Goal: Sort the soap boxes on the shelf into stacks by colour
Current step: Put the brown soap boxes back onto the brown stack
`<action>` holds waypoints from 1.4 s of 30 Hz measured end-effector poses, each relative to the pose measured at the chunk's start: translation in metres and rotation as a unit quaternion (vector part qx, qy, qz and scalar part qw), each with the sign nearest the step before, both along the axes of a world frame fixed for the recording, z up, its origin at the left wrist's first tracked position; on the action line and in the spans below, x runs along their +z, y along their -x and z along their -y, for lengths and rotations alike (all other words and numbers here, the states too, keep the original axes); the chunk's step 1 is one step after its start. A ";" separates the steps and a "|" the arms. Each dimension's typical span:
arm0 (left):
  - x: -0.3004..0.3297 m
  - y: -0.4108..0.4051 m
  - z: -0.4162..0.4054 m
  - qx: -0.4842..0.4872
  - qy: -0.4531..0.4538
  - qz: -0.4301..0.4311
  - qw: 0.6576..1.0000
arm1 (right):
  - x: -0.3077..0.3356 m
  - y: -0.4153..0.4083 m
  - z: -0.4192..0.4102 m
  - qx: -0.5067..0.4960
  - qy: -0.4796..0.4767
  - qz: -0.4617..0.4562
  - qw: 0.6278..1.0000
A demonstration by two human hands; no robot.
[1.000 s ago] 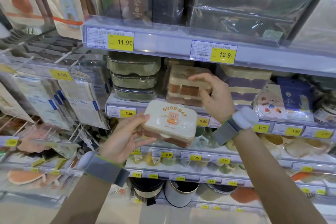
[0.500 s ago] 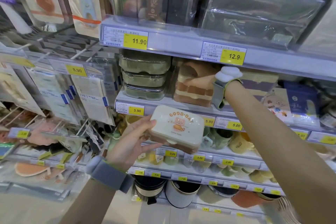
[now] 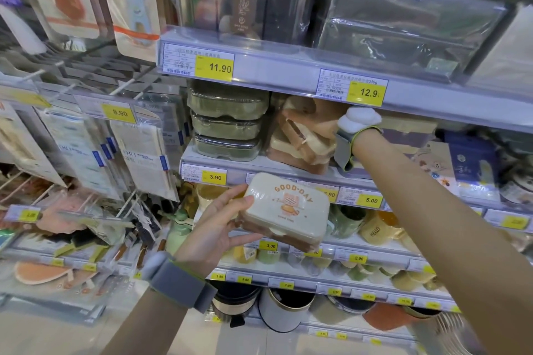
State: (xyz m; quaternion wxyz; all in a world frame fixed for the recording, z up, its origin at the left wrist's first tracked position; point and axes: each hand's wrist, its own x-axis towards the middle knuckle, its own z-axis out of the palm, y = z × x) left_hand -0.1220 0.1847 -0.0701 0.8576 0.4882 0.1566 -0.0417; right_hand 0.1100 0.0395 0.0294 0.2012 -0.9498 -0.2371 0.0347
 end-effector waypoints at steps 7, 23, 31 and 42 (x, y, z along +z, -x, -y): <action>0.003 -0.002 0.002 -0.001 -0.002 0.000 1.000 | -0.007 -0.011 -0.004 -0.034 0.043 0.088 0.995; 0.030 -0.034 0.033 -0.105 -0.126 0.011 0.986 | -0.002 -0.022 0.005 -0.090 0.064 0.006 0.994; 0.036 -0.045 0.044 -0.109 -0.158 0.017 0.981 | -0.015 -0.024 0.015 -0.141 -0.003 0.100 0.985; 0.047 -0.062 0.038 -0.124 -0.199 0.015 0.972 | 0.010 0.020 0.030 -0.087 0.080 -0.006 0.993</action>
